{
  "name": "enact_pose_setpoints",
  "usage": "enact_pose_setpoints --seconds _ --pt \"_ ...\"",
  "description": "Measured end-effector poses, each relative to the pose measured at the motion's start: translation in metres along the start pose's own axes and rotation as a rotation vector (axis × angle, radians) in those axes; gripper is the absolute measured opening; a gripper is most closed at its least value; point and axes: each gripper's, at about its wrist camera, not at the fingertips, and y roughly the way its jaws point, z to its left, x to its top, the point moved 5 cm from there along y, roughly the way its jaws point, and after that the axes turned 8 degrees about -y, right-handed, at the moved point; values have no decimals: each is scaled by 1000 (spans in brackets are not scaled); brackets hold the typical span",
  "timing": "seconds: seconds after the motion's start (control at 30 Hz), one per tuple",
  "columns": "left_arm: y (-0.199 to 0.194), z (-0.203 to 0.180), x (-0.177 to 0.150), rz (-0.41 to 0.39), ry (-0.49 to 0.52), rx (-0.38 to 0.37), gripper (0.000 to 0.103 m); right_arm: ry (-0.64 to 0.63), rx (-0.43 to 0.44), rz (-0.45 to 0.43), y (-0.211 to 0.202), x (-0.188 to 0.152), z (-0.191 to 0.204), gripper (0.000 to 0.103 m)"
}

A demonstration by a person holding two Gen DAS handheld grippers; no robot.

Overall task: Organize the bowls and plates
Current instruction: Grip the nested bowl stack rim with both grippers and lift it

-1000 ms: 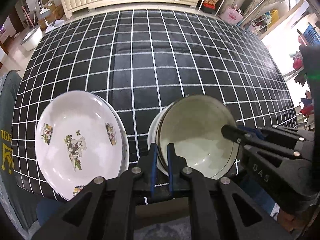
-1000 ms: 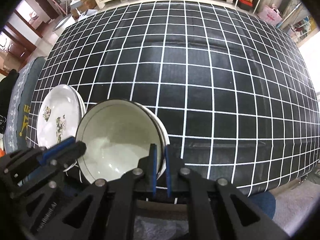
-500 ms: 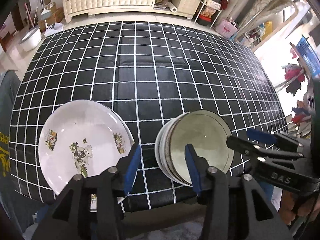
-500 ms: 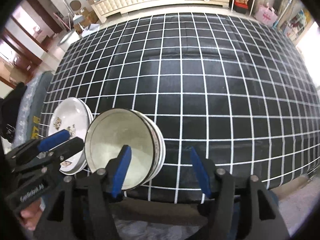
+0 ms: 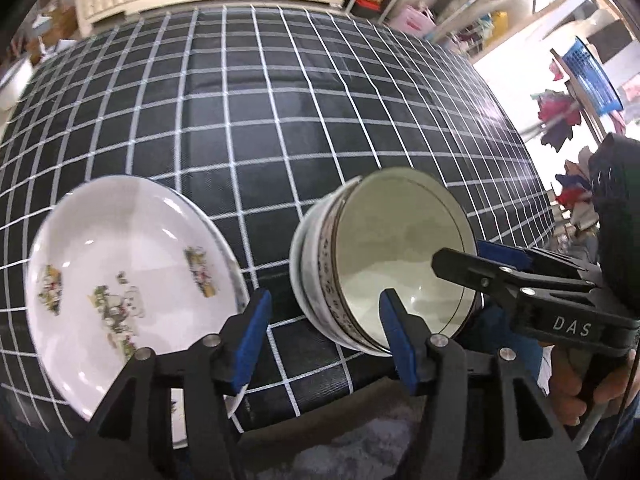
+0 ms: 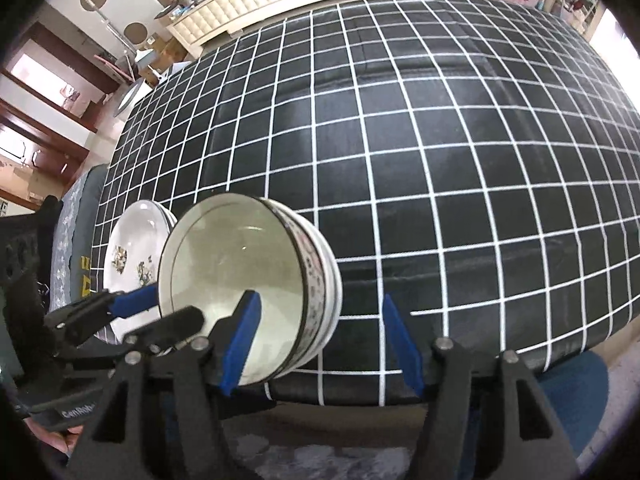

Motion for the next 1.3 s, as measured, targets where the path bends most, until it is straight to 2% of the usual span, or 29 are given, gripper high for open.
enact_pose_setpoints --seconds 0.3,0.57,0.9,1.07,1.13,1.3 --pt "22 -2 8 68 42 -87 54 30 26 19 11 3 -2 68" --pt "39 3 11 103 43 -75 54 50 67 60 23 0 -7 68" --pt "44 -4 10 94 48 -72 53 103 107 68 28 -1 -18 67" --pt "47 -9 12 89 58 -70 52 122 142 69 28 -2 -23 63" --pt "46 -7 12 91 56 -69 52 144 172 70 27 -3 -25 56" --pt "46 -6 13 83 48 -65 51 154 167 64 25 -6 -28 56"
